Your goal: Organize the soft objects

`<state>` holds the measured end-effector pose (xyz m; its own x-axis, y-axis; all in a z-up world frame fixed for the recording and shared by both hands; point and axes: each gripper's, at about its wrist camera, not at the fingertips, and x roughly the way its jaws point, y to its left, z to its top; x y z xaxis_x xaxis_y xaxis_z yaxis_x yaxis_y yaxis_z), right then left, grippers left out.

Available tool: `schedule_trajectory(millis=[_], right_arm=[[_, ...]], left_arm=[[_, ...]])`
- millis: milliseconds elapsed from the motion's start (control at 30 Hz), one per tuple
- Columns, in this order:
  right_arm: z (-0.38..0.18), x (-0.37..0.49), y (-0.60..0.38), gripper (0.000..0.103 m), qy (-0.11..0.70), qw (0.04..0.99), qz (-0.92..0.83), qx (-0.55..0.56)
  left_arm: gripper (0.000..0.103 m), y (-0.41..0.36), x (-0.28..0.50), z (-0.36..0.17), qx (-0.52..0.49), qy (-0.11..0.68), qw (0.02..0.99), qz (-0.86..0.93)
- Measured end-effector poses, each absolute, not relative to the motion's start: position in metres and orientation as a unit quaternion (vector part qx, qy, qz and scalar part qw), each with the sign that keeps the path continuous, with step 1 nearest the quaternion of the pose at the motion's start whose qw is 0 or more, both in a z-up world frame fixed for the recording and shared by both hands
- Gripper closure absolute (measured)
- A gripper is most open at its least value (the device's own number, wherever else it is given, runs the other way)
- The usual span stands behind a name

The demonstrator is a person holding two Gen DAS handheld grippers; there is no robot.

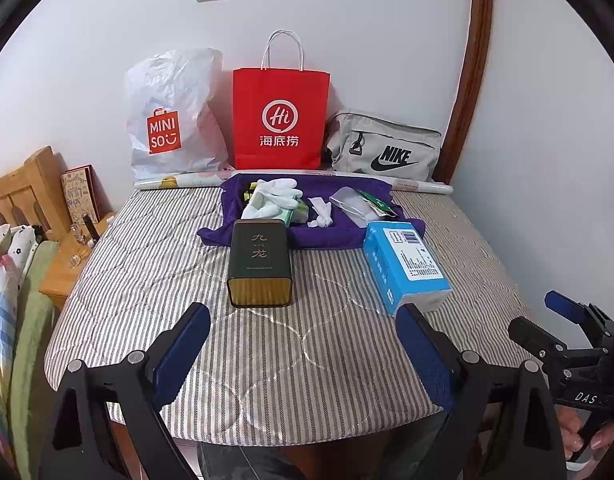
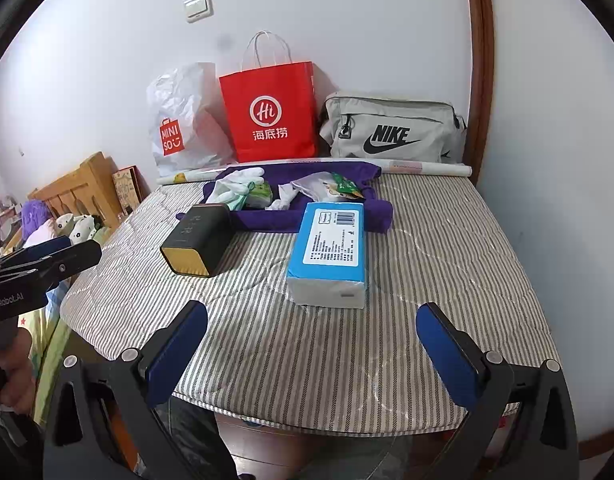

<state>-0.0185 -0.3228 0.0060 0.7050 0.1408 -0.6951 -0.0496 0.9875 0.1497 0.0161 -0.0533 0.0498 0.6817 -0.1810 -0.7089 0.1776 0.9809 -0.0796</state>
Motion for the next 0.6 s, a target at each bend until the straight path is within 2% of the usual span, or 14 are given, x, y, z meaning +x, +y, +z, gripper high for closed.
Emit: schedule_trajectory(millis=[600], right_arm=[[0.0048,-0.0202,-0.3226,0.0,0.381,0.921,0.053,0.06]], left_arm=[[0.009,-0.0511,0.0167,0.0488,-0.003,0.387,0.917,-0.097]])
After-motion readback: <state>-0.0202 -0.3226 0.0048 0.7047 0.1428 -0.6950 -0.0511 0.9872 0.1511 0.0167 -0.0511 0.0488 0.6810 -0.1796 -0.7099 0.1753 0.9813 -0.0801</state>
